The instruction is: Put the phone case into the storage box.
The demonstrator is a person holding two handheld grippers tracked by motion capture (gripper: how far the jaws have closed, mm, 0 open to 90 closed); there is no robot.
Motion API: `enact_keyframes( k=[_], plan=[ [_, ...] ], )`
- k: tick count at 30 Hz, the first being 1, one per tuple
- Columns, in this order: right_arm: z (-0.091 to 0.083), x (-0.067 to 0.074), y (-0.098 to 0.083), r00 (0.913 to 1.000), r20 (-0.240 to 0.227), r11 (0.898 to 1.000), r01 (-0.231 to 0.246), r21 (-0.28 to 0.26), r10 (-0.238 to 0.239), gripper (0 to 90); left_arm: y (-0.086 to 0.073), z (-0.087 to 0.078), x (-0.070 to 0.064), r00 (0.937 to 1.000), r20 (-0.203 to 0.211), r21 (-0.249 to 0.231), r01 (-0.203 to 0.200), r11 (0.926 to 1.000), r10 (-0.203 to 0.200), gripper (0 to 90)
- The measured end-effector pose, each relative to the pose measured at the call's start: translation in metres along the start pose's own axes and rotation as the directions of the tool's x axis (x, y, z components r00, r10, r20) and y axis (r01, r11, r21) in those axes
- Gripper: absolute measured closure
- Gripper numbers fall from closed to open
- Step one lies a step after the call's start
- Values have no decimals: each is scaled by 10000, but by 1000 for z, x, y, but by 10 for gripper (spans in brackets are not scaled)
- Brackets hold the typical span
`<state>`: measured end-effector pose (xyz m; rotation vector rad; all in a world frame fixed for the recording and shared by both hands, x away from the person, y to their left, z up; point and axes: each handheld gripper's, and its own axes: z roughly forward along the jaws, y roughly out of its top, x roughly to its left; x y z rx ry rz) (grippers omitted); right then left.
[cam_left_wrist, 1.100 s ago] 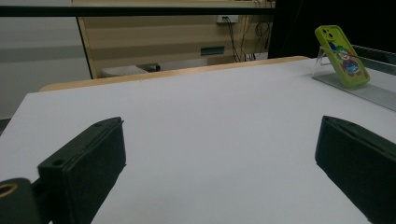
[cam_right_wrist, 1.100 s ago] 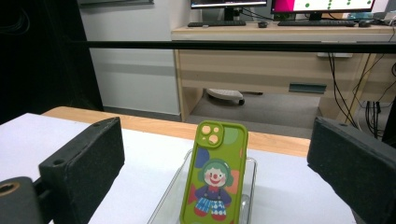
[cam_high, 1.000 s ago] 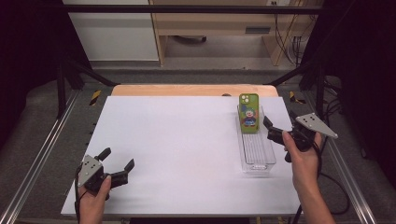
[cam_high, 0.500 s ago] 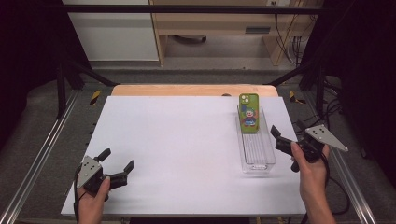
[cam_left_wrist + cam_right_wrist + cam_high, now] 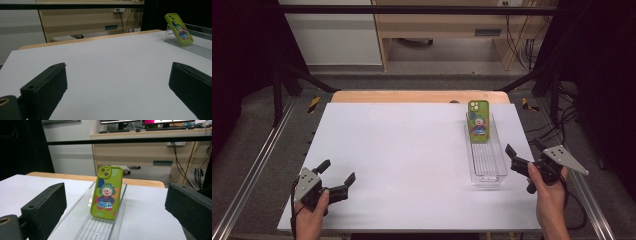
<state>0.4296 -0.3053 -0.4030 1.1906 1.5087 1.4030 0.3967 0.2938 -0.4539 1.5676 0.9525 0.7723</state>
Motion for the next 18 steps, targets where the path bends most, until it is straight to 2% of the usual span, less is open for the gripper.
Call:
enact_keyframes(
  k=[18],
  plan=[
    [-11, 0, -26, 9999, -44, 9998, -137, 123, 137, 41, 0, 0, 0, 10000, 24, 13, -15, 10000, 15, 12]
  ],
)
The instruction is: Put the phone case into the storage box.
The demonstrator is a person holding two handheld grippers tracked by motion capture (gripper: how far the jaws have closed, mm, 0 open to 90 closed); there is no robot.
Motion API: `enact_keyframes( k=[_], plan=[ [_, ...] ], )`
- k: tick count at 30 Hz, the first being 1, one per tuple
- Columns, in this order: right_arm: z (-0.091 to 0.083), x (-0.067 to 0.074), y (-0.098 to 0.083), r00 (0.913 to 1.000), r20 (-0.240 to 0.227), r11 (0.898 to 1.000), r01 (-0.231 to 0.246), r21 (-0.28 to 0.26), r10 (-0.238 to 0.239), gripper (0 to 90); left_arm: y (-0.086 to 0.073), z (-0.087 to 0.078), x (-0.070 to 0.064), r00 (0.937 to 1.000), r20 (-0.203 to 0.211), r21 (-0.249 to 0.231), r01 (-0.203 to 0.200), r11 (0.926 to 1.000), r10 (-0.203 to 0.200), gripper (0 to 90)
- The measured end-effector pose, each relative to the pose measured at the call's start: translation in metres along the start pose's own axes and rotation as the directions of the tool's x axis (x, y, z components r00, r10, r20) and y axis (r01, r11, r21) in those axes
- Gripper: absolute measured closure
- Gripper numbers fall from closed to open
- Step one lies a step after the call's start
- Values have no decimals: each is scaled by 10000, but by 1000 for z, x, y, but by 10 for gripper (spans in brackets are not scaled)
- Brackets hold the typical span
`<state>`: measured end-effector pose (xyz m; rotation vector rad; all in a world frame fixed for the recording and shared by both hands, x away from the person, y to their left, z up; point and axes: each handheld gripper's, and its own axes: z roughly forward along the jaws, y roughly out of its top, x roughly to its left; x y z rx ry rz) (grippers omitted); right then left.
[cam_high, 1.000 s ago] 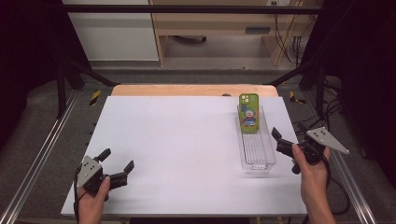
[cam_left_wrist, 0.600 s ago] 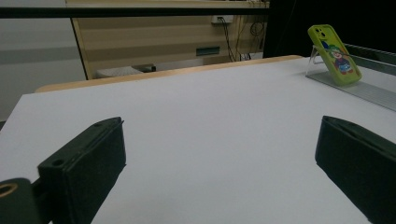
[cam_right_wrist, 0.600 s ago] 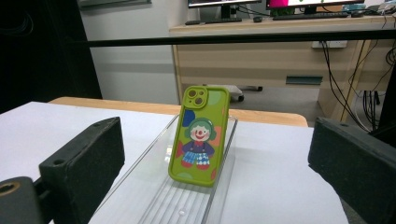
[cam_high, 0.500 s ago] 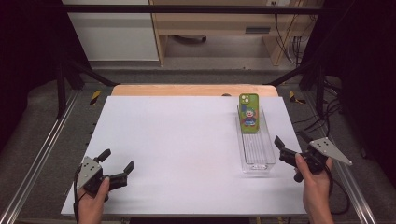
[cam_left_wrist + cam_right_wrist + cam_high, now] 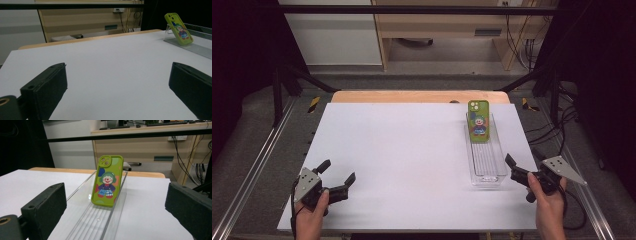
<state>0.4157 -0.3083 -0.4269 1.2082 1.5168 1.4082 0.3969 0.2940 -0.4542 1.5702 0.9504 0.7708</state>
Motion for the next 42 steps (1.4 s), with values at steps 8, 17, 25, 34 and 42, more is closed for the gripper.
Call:
enact_keyframes(
  k=[8, 17, 25, 34, 42],
  plan=[
    [-3, 3, -10, 9999, -84, 9999, 113, 56, -113, 41, 0, 0, 0, 10000, 19, -5, 0, 10000, 0, 12],
    [-5, 9, -15, 9995, -249, 9998, 197, 79, -195, 41, 0, 0, 0, 10000, 47, 6, -6, 10000, 6, 12],
    [-7, 14, -18, 9990, -403, 9997, 206, 86, -203, 42, 0, -3, -1, 10000, 77, -3, -35, 10000, 35, 12],
    [-6, 21, -21, 9979, -563, 9994, 316, 139, -308, 42, -1, -4, -2, 9999, 144, 47, -75, 10000, 74, 12],
    [-4, 27, -23, 9960, -802, 9991, 397, 133, -385, 40, -1, -4, -3, 9998, 183, 41, -77, 10000, 76, 12]
  ],
)
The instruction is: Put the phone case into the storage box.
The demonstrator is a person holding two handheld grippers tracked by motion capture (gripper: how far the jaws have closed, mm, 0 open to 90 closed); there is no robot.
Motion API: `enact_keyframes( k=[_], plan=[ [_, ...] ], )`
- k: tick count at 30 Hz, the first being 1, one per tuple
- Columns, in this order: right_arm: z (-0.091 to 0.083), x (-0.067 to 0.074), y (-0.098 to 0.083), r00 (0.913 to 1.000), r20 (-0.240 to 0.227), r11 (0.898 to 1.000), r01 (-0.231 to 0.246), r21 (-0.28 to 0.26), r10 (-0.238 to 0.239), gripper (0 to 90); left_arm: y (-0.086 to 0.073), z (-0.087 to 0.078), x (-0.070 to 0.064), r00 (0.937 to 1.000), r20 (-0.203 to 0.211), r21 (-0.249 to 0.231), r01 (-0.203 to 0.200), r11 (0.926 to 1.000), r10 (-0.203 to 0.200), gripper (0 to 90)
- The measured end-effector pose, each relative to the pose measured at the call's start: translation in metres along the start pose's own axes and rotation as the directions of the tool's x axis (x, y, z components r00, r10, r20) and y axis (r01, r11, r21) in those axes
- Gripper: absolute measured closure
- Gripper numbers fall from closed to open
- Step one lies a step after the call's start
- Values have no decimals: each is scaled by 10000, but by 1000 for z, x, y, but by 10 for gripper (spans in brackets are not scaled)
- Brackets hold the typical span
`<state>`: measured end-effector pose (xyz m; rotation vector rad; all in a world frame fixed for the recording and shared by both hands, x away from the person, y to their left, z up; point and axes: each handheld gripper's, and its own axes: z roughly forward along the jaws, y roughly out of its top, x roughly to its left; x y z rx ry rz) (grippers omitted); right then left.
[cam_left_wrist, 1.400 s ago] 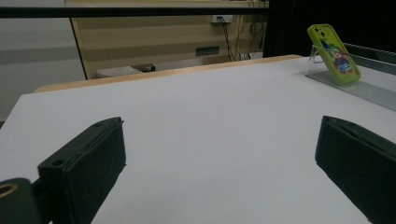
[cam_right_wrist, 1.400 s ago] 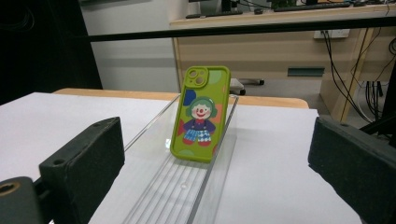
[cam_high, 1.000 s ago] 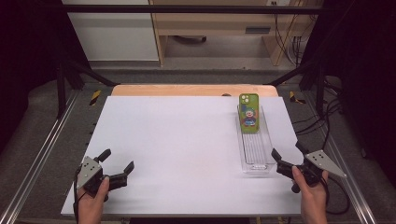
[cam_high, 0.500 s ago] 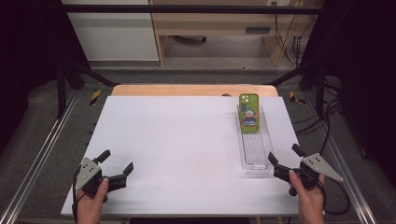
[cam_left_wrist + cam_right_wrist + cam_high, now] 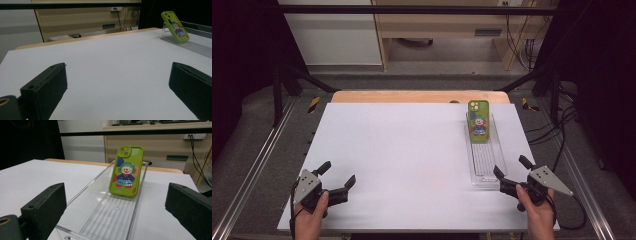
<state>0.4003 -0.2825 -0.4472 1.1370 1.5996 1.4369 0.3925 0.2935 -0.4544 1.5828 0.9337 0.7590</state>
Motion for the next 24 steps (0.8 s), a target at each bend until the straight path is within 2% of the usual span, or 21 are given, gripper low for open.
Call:
enact_keyframes(
  k=[14, 21, 24],
  plan=[
    [8, 8, -1, 9993, -379, 10000, -36, -6, 36, 37, -2, -2, -1, 9999, 143, 53, -44, 10000, 43, 12],
    [15, 12, -1, 9986, -462, 9993, -268, -249, 257, 37, -1, -3, -4, 9995, 284, -1, -126, 9999, 126, 12],
    [19, 15, -2, 9983, -538, 9994, -231, -274, 216, 37, -1, -2, -5, 9993, 332, 16, -147, 9999, 146, 12]
  ],
)
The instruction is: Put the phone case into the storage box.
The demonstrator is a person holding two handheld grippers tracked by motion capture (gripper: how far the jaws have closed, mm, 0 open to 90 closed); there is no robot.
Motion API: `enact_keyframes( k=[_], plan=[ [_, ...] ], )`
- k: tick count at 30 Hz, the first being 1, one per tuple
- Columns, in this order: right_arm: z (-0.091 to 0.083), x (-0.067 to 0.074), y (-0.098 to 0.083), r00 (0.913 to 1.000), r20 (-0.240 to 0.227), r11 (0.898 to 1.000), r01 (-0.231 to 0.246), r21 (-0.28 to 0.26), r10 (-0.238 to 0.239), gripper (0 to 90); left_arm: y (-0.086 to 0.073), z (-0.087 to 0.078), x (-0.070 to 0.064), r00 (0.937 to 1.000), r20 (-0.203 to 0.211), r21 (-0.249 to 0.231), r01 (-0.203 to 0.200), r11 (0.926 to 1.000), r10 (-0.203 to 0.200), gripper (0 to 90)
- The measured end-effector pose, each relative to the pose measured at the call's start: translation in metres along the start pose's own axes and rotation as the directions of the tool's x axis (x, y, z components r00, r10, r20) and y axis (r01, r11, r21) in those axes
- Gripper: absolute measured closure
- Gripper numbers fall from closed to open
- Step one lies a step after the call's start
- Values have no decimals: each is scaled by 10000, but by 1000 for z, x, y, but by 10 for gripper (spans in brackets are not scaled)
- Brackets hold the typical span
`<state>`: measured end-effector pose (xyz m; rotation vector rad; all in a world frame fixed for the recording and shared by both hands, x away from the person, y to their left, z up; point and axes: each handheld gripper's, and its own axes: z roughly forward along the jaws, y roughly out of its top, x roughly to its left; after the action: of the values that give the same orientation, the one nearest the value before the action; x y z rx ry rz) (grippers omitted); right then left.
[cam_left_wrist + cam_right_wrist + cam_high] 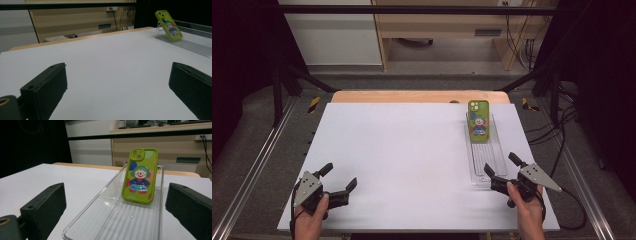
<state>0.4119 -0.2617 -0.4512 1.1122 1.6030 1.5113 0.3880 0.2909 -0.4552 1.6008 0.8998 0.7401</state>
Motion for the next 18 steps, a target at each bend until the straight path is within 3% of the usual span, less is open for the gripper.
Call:
enact_keyframes(
  k=[11, 18],
  plan=[
    [5, 6, -5, 9982, -436, 9991, 417, 19, -416, 39, 1, -6, 1, 10000, 54, -305, -15, 9995, 17, 12],
    [4, 7, -9, 9966, -691, 9990, 447, 77, -440, 39, 1, -6, -1, 9999, 146, -363, -85, 9993, 91, 12]
  ],
)
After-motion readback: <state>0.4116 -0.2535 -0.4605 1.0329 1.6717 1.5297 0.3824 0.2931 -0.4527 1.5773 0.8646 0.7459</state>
